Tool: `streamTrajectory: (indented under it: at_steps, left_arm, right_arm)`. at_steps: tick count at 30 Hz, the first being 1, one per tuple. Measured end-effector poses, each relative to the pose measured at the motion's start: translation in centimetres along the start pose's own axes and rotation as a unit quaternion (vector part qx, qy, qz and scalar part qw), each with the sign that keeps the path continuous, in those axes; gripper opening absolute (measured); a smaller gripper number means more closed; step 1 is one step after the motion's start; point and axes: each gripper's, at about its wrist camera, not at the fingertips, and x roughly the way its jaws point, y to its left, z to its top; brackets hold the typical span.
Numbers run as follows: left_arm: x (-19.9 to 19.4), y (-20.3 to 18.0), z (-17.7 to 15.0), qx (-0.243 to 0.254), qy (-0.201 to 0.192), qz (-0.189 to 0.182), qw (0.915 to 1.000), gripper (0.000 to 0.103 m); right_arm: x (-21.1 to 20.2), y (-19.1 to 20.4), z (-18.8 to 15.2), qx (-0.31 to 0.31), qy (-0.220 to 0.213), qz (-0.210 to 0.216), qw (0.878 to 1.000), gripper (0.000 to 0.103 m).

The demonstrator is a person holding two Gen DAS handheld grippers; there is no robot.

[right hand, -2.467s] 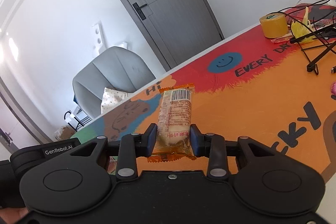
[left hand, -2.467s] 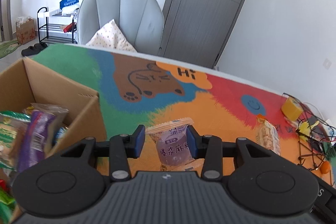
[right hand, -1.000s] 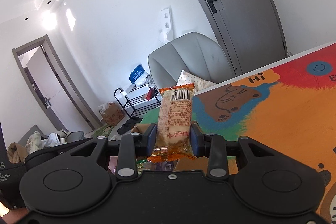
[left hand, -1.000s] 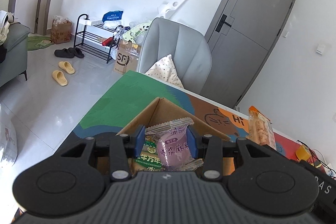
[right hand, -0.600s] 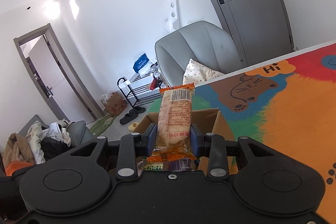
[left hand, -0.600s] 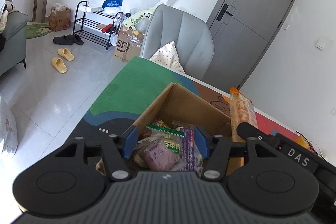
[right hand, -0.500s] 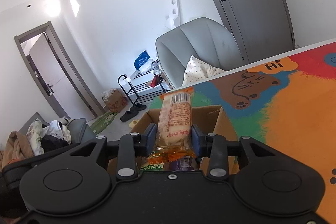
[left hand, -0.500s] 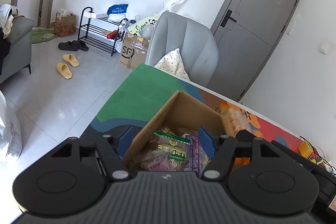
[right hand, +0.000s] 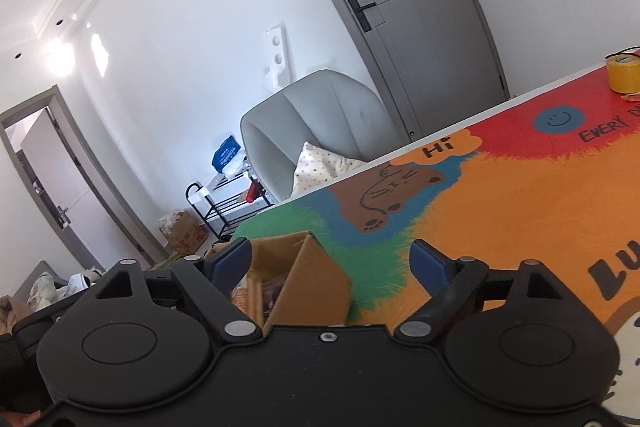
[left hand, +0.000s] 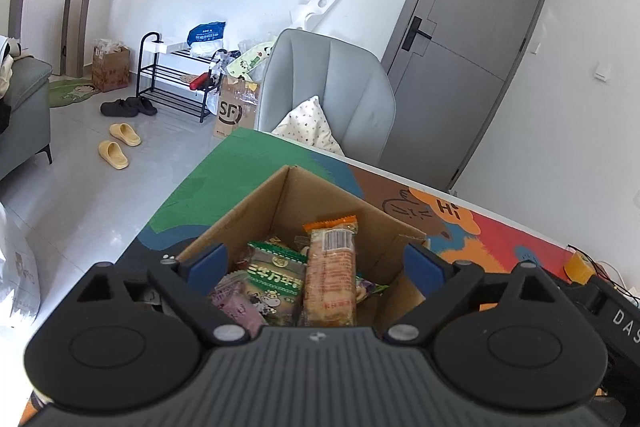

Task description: Organize snacks

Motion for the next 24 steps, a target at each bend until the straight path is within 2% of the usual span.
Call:
streamTrajectory:
  at_steps: [10,24]
  left_arm:
    - [-0.5,-4.0,-1.4,0.036,0.003,-0.025,0.9990,0.097]
    - [0.7,-8.5,-2.9,0.066,0.003,-0.039,0.9971,0.100]
  right_arm:
    - [-2.3,-3.8,0.6,0.027,-0.021,-0.037,0.999,0.098]
    - [-3.6,-9.5,0.7,0.056,-0.028,-0.070,0.996,0.098]
